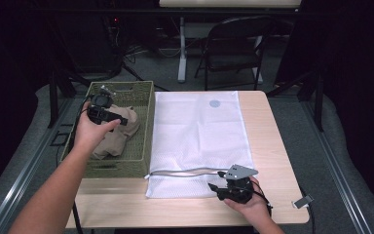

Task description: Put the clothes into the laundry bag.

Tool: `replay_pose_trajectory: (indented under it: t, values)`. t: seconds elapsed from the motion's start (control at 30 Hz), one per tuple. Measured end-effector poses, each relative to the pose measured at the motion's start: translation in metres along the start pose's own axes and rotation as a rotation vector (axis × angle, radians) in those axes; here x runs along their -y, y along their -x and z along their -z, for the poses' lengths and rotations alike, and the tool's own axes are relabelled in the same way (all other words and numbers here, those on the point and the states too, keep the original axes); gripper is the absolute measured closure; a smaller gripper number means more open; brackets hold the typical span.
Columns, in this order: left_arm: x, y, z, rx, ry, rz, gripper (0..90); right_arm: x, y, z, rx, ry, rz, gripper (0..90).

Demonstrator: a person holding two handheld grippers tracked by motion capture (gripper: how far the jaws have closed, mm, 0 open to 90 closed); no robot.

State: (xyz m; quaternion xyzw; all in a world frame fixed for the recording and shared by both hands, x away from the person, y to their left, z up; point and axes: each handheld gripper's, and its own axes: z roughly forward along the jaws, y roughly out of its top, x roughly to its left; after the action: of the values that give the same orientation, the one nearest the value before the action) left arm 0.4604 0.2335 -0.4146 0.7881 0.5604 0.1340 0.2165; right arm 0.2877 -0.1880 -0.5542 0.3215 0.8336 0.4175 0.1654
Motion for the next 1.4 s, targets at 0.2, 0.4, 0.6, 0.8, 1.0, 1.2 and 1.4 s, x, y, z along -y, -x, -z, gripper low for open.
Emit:
replay_pose_trajectory:
  t: [0.2,0.4,0.6,0.8,1.0,1.2,1.4]
  values:
    - [-0.005,-0.010,-0.008,0.017,-0.003,0.054,27.7,0.000,0.000,-0.001,0.001,-0.002,-0.001,42.4]
    - [-0.008,-0.018,-0.020,-0.017,-0.028,0.073,29.1,0.000,0.000,0.000,0.001,-0.002,-0.001,42.4]
    - [-0.009,-0.025,-0.028,-0.045,-0.045,0.095,29.5,0.000,0.000,-0.001,-0.003,-0.006,0.001,42.4]
    - [-0.010,-0.030,-0.035,-0.045,-0.058,0.109,28.5,0.001,0.001,-0.001,-0.012,-0.012,0.005,42.4]
    - [-0.013,-0.031,-0.042,-0.066,-0.060,0.128,25.0,0.001,0.001,-0.002,-0.013,-0.014,0.004,42.4]
    - [-0.014,-0.032,-0.052,-0.096,-0.085,0.129,22.4,0.001,0.001,-0.001,-0.013,-0.015,0.005,42.2]
    - [-0.014,-0.032,-0.063,-0.105,-0.107,0.128,21.8,0.001,0.001,-0.001,-0.014,-0.015,0.004,42.1]
